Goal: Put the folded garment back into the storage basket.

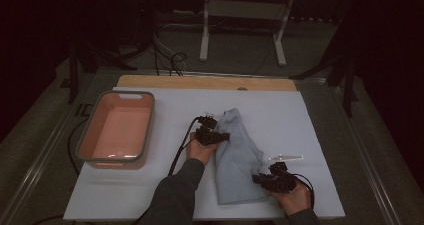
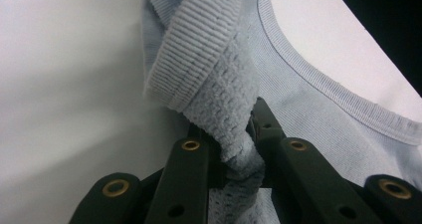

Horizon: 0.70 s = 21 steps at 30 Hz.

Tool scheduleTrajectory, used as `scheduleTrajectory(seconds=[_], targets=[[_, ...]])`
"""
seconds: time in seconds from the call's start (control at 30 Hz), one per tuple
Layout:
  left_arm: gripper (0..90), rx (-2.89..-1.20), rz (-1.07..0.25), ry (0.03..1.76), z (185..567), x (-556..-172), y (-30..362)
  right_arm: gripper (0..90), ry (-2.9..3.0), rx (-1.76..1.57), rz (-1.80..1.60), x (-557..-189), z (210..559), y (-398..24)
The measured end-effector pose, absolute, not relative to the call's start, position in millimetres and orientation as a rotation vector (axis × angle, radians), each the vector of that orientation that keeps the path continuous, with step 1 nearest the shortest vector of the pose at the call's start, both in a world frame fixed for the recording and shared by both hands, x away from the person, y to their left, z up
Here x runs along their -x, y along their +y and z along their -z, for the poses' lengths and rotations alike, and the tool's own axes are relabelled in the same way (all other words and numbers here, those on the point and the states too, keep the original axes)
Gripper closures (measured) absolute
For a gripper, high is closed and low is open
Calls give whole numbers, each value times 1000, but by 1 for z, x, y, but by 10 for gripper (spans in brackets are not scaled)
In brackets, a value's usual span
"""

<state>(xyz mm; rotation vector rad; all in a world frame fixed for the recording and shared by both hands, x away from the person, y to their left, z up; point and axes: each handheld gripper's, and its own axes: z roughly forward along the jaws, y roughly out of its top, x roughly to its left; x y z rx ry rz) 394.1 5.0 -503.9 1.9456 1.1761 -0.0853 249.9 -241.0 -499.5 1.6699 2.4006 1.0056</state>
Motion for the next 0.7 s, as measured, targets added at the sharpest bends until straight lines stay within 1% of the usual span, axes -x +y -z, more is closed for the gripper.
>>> scheduleTrajectory(seconds=[0.7], targets=[[824, -1947, 11, 1182, 472, -392, 39, 805, 2388, -1609, -1161, -253, 483, -217]])
